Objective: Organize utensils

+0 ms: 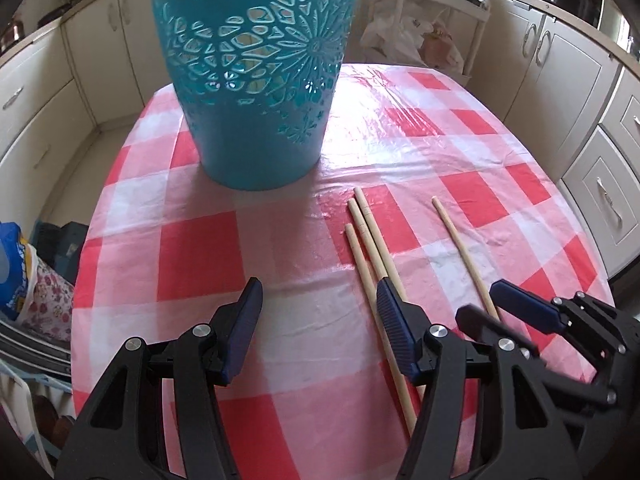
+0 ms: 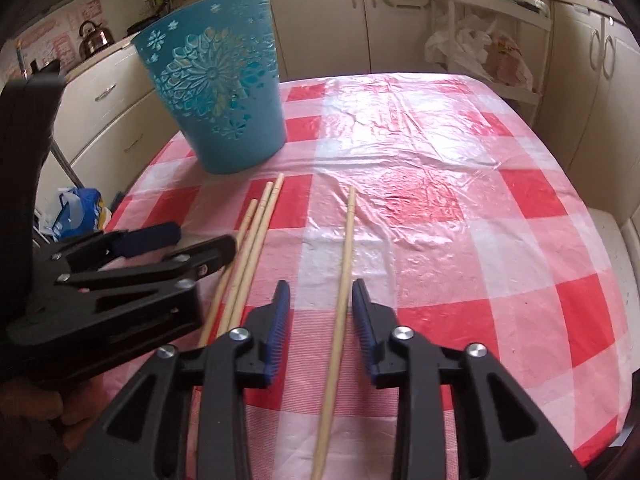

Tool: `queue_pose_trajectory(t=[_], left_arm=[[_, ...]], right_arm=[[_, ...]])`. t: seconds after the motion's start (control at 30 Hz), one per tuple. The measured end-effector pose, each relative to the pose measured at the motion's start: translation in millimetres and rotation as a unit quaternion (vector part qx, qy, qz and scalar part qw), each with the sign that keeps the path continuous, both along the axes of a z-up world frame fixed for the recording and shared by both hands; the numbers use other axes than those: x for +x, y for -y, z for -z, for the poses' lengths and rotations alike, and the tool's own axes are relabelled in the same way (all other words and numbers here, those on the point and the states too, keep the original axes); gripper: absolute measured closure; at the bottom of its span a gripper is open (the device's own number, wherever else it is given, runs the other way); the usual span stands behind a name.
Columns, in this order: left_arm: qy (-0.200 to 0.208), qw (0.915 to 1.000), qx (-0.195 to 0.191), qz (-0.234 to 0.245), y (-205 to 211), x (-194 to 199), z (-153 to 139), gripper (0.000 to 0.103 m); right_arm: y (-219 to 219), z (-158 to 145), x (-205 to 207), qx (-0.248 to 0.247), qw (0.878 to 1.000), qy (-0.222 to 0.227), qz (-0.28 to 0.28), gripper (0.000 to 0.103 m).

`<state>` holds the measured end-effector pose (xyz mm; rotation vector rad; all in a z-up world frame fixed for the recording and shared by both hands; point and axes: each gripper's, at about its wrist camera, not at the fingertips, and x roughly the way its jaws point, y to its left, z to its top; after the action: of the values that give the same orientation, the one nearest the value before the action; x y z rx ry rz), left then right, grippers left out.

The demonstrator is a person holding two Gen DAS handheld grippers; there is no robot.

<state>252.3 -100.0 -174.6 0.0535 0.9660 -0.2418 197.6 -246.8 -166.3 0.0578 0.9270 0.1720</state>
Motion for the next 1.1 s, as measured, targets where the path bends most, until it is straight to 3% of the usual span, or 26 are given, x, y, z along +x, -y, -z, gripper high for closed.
queue_pose_trajectory(t=[0.07,0.17,0.3,0.37,0.43,0.5,0.57,0.67,0.9,0.97,1.1], left_arm=[[0.004,1.0,0.008,0.003,1.6,0.9,0.4,0.048],[0.018,0.9992,0.031,0.017,3.8,0.3,1.3,0.057],[0.029,0.997,0.042,0.058,4.9,1.9,0.2,0.083],[0.031,0.9938,0.05,0.095,8.5,2.3,-0.2,0.091],[0.028,0.9895,0.049,0.133,8.6,4.9,-0.9,0.097],[0.011,0.9863,0.028,0.162,3.6,12.7,-1.6,0.098],[-0.003,0.9825,0.015,0.186,-4.3,20.4,-2.6,0.098],[-0.003,0.9795,0.031,0.199,-10.3,21.2,-3.0,0.098],[0.002,0.9855,0.046,0.163,-17.8,15.8,-3.4,0.097],[0.006,0.9863,0.061,0.153,-13.9,15.2,-4.0,0.096],[0.011,0.9878,0.079,0.134,-8.0,17.0,-4.0,0.086]], right_arm=[[-0.2,0.4,0.2,-0.002,1.0,0.0,-0.002,0.061],[-4.3,1.3,-1.8,-0.023,1.0,0.004,-0.007,0.056],[-3.6,2.0,-2.2,-0.025,1.0,0.008,-0.007,0.052],[-3.1,1.8,-2.0,-0.032,0.999,0.008,-0.005,0.055],[-0.9,1.0,-1.0,-0.035,0.999,0.008,-0.001,0.076],[0.6,1.0,1.9,-0.028,1.0,0.001,-0.005,0.089],[-0.8,-0.3,5.3,-0.032,0.999,0.001,-0.008,0.089],[-1.6,-1.8,14.8,-0.042,0.999,0.001,-0.008,0.089],[-3.7,2.6,31.3,-0.055,0.998,-0.005,-0.012,0.086],[-4.2,2.6,30.8,-0.056,0.998,-0.004,-0.017,0.091],[-3.2,2.5,30.9,-0.05,0.999,-0.007,-0.016,0.095]])
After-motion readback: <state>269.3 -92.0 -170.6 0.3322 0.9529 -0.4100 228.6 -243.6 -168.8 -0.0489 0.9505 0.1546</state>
